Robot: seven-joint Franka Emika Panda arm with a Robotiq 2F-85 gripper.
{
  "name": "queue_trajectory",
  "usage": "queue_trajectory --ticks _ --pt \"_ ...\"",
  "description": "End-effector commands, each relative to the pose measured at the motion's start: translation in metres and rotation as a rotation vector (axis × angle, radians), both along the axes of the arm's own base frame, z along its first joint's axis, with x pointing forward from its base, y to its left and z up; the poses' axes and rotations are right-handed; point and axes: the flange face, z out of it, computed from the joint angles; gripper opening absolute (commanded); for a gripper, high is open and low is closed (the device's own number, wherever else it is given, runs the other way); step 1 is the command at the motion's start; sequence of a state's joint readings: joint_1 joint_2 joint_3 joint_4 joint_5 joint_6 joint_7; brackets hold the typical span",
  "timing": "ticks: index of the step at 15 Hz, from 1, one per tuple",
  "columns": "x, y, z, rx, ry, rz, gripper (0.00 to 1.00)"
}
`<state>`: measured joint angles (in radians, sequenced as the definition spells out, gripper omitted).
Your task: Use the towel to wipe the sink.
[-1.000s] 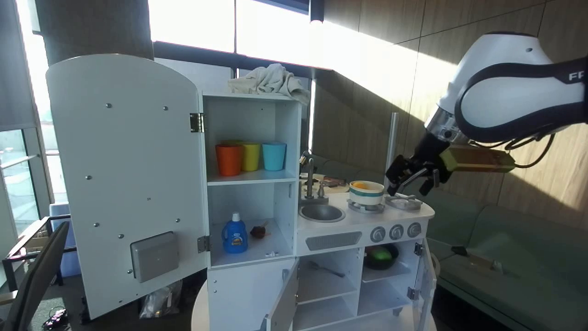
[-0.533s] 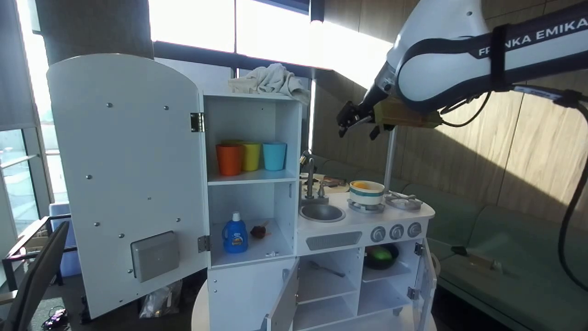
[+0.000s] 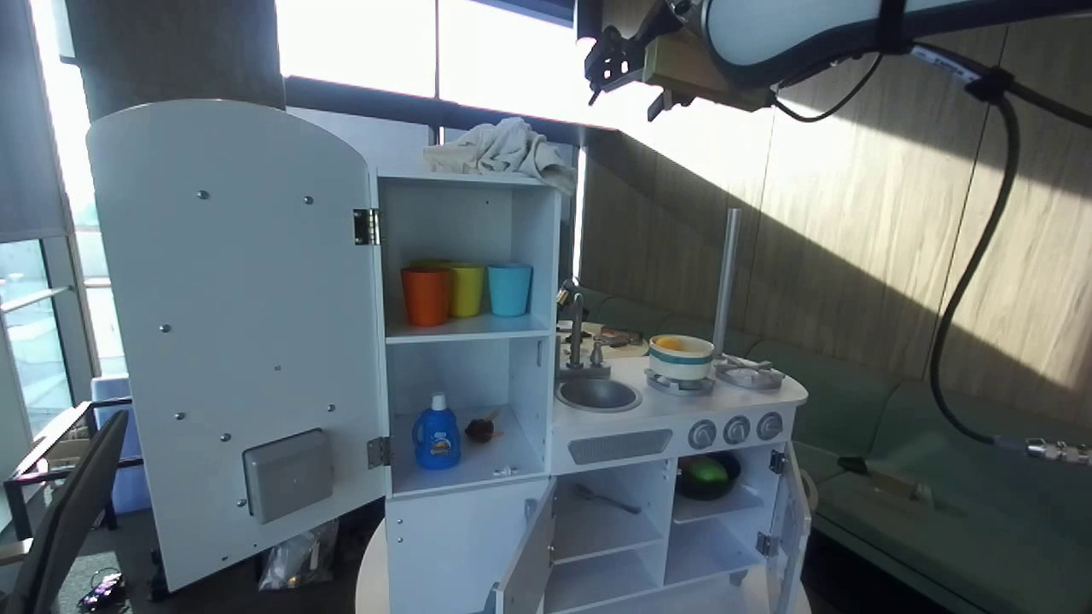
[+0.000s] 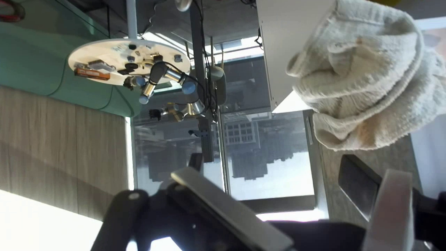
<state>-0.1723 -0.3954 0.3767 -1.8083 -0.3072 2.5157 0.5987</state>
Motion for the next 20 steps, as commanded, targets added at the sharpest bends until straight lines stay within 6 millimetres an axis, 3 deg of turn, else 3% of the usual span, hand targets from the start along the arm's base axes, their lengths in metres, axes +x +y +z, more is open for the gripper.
queue_trajectory --ticks 1,10,12,18,19,20 --pt "0.006 0.034 0.032 0.015 -0.081 0.077 1.0" --pt "0.072 0.115 0.01 -0.003 -0.07 0.178 1.0" --pt "0.087 0.122 0.001 -0.031 -0.067 0.172 1.0" --pt "0.127 0.114 -0.024 -0.079 -0.008 0.107 1.0" --pt "0.13 0.113 -0.026 -0.079 -0.011 0.103 0.75" --pt "0.132 0.114 -0.027 -0.076 -0.004 0.107 0.73"
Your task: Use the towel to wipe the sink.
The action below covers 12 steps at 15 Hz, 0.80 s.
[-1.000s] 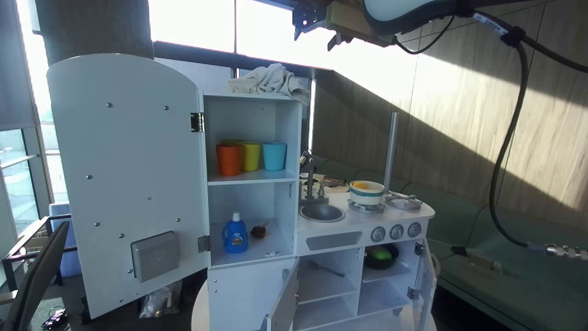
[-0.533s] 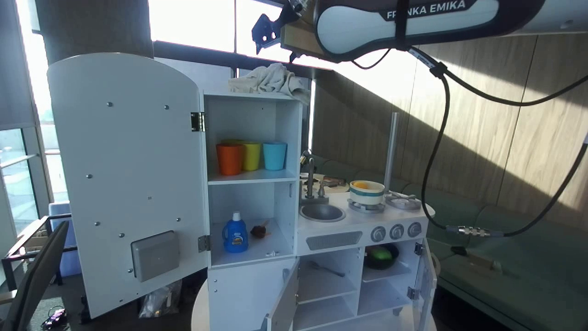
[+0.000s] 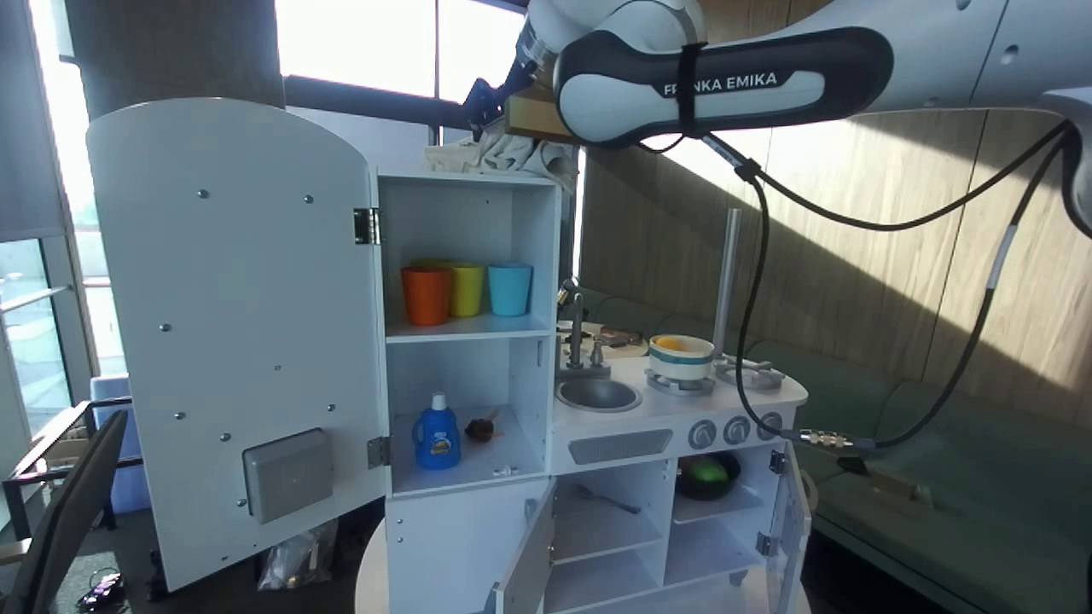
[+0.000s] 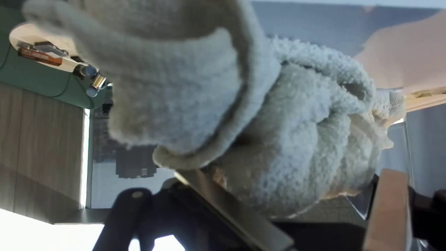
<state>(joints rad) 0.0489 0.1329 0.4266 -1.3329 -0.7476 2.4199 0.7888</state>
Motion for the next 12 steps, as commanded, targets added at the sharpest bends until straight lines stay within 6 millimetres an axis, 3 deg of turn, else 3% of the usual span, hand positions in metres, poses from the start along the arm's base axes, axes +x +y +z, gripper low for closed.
queue_trajectory --ticks 1,3,8,10,12 --pt "0.009 0.003 0.009 0.009 -0.02 -0.003 0.66" --pt "0.005 0.005 0.013 0.013 -0.026 0.003 0.5" --pt "-0.005 -0.013 0.027 0.035 -0.034 -0.037 0.12" --pt "-0.008 -0.02 0.03 0.043 -0.027 -0.049 0.02" --pt "-0.011 -0.027 0.035 0.05 -0.031 -0.068 0.0"
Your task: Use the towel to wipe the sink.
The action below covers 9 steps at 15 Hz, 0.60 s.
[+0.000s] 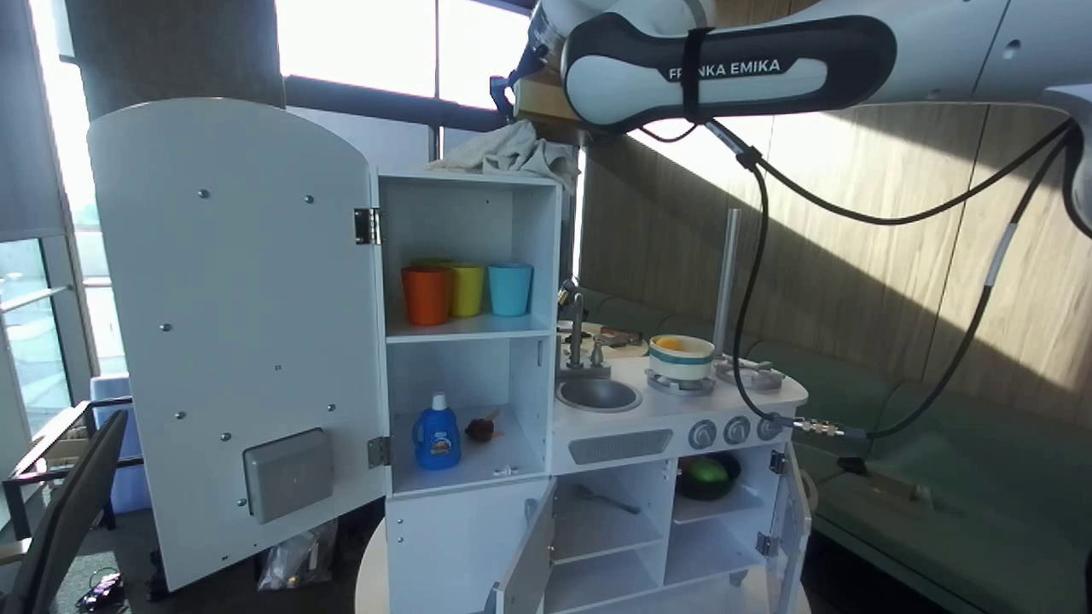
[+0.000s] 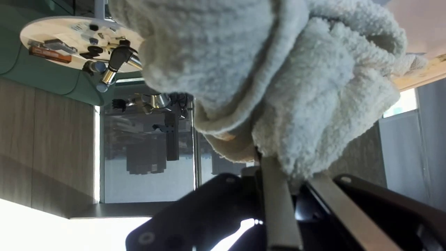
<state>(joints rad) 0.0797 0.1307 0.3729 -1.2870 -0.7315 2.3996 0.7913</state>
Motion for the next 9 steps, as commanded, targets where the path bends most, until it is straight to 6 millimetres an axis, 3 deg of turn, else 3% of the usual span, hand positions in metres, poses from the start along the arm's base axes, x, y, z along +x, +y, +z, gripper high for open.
queue_trajectory --ticks 1,5,9 --pt "-0.013 -0.015 0.017 0.031 -0.011 -0.038 0.02" --pt "-0.025 -0.035 0.035 0.058 -0.053 -0.109 0.04" --pt "-0.036 -0.082 0.054 0.136 -0.083 -0.226 0.04"
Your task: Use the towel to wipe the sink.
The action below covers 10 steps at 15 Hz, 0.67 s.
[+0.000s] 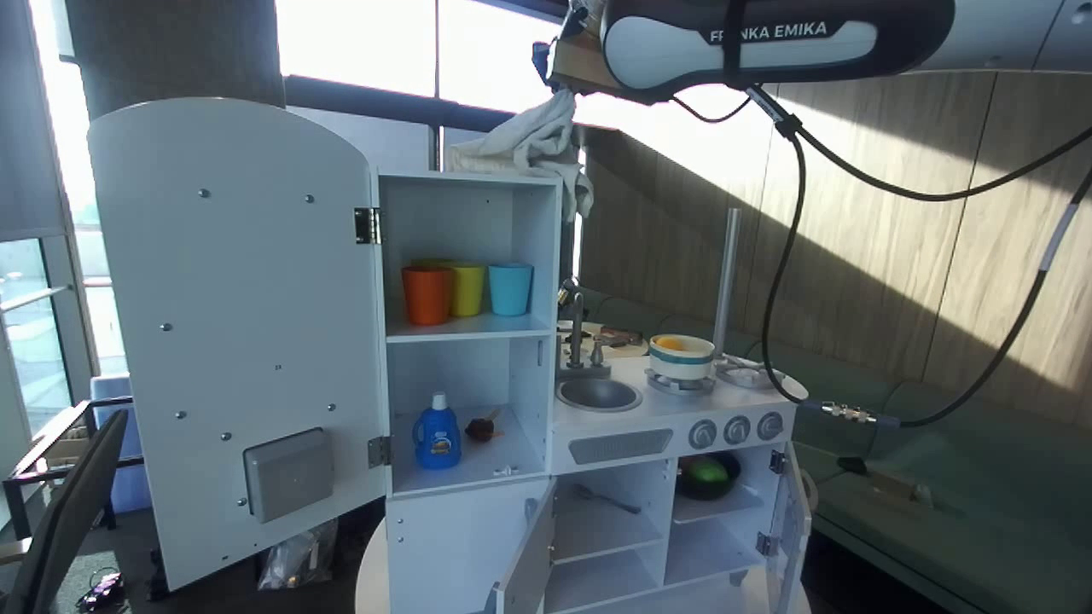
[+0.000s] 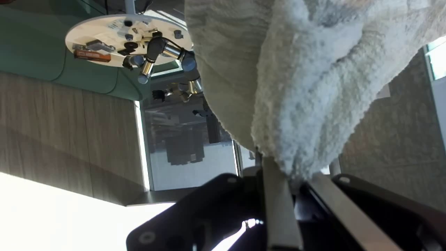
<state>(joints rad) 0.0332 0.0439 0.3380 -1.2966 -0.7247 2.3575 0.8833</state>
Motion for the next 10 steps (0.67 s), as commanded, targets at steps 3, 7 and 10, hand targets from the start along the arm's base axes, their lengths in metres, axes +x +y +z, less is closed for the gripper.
queue_trajectory --ticks 3,7,10 --pt "-0.02 -0.083 0.02 0.117 -0.05 -0.182 0.04" --pt "-0.023 -0.135 0.002 0.179 -0.037 -0.266 0.04" --pt "-0.013 -0.143 -0.031 0.186 0.012 -0.261 0.04"
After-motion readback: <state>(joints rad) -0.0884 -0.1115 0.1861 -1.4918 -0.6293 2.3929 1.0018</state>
